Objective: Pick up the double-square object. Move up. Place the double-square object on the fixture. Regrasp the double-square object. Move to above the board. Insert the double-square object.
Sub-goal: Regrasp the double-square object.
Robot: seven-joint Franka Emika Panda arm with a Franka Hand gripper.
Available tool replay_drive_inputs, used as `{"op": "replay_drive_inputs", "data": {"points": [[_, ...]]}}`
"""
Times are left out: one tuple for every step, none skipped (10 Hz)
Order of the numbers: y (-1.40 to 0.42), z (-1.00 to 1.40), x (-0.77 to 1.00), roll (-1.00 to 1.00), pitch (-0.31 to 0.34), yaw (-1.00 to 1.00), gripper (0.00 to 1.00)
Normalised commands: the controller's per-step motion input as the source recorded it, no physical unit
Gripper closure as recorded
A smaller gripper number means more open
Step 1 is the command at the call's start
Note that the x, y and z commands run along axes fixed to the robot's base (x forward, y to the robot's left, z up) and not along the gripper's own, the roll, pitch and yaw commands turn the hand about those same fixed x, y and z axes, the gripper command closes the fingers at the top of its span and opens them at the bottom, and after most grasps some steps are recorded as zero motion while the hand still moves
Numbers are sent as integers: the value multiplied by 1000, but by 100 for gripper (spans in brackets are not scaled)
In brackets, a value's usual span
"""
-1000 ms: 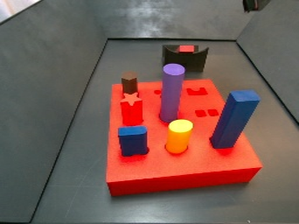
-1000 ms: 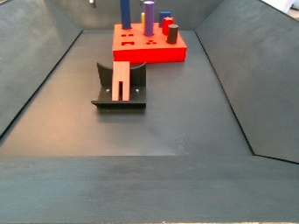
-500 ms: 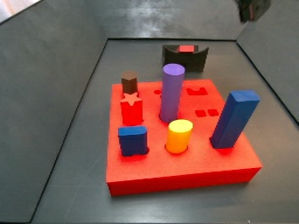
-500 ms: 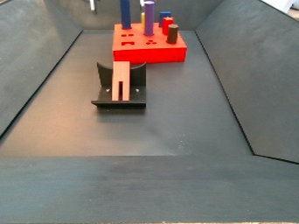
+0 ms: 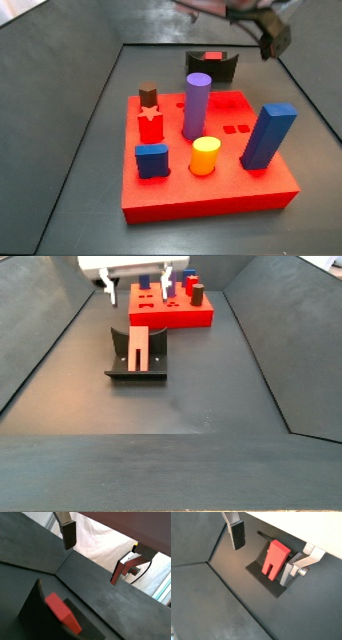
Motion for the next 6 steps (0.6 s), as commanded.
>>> {"op": "replay_drive_inputs", "data": {"points": [[35,-1000,105,99,-71,109,0],[31,-1000,115,92,-85,84,0],[23,-1000,120,84,-91,51,0],[14,-885,114,74,-90,24,0],[11,-786,105,70,-86,9,0],[8,-591,84,68,-68,-8,0]]}}
